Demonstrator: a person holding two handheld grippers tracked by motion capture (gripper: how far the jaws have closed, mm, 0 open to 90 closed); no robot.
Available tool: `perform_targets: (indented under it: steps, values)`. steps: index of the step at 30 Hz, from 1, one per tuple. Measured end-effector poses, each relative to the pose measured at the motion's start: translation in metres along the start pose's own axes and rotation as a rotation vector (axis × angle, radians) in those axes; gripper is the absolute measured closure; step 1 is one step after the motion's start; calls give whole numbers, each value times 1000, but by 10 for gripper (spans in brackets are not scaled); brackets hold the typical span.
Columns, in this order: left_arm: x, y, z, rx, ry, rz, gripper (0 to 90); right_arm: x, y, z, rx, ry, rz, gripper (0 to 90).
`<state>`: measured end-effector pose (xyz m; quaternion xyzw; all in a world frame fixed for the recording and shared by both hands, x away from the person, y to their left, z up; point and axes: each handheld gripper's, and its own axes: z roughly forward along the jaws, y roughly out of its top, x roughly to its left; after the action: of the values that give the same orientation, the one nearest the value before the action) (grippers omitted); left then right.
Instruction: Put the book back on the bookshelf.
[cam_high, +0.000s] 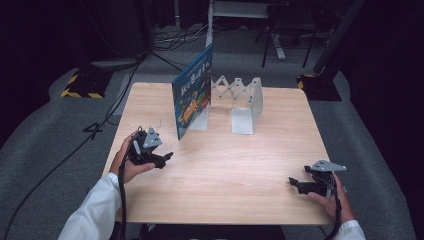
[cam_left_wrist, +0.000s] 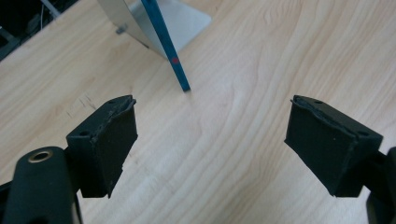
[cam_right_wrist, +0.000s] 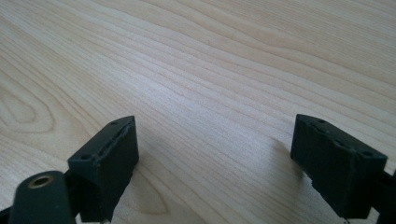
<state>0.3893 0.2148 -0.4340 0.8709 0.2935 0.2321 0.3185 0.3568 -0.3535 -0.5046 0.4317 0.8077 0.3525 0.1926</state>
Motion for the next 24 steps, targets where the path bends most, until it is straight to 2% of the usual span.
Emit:
perform_targets:
  steps: [2, 4, 10, 12, 17, 20, 24]
  values:
    - [-2, -5, 0, 8, -10, 1, 168, 0, 0, 0, 0, -3, 2, 153]
    - [-6, -11, 0, 28, -3, 12, 168, 1, 0, 0, -2, -9, 5, 156]
    - [-13, -28, 1, 60, -19, 0, 168, 6, -3, -4, 0, -3, -1, 156]
    - [-17, -34, 2, 77, -13, 8, 169, 7, -4, -4, 0, -1, 0, 156]
    - [-22, -47, 3, 83, -23, -12, 168, 8, -4, -4, -1, -3, 2, 156]
    - [-23, -54, 3, 72, -44, -40, 176, 8, -5, -5, -2, -5, 5, 157]
    - [-24, -63, 3, 76, -47, -55, 174, 11, -6, -7, -2, -4, 3, 157]
